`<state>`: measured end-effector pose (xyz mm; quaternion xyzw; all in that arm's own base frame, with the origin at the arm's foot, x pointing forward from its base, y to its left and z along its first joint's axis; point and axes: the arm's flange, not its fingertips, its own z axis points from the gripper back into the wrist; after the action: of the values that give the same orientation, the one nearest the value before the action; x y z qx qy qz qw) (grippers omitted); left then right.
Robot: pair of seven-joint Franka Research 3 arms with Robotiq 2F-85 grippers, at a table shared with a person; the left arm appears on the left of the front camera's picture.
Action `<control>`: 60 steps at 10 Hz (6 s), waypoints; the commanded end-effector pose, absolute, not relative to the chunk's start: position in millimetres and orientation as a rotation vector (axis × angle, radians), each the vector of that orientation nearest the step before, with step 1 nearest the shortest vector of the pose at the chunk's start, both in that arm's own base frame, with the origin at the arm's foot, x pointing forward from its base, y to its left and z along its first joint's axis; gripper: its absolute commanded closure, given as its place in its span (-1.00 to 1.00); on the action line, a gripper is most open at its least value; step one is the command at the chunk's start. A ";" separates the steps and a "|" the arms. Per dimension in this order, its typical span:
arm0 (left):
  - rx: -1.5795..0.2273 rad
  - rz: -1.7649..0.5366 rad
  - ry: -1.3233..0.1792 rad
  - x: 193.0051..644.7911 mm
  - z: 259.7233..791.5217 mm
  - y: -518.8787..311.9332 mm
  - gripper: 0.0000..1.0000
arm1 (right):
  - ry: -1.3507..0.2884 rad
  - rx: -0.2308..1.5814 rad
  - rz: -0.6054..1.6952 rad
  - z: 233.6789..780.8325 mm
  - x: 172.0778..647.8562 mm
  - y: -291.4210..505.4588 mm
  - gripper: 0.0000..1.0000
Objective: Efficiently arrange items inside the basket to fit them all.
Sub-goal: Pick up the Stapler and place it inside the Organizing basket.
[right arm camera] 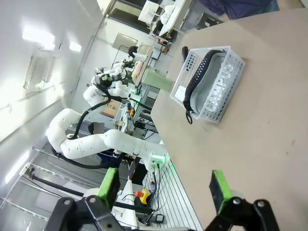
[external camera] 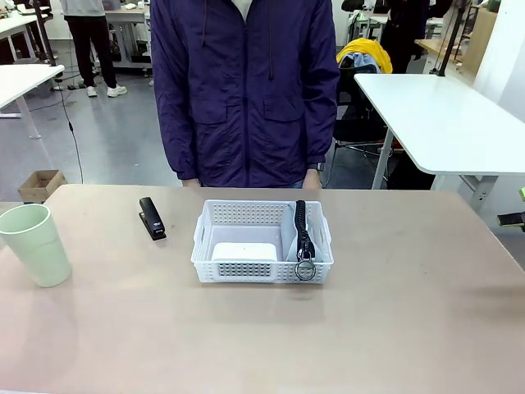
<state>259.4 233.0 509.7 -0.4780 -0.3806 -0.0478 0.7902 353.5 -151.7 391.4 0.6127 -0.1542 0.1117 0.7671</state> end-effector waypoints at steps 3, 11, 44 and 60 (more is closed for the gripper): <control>-0.879 -0.324 -0.534 310.6 542.8 119.6 -1.00 | -0.337 1.329 0.252 392.1 349.7 -151.7 -1.00; -0.628 -0.584 -0.348 338.6 468.2 -47.9 -1.00 | -0.337 1.329 0.252 392.1 349.7 -151.7 -1.00; -0.015 0.610 -0.182 577.3 301.3 -123.2 -1.00 | -0.337 1.329 0.252 392.1 349.7 -151.7 -1.00; 0.039 0.552 -0.139 573.1 300.1 -126.9 1.00 | -0.337 1.329 0.252 392.1 349.7 -151.7 -1.00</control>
<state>578.8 -129.2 311.8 0.0064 -0.0775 0.2794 0.9570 353.0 -152.0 391.0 0.6122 -0.1540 0.1107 0.7676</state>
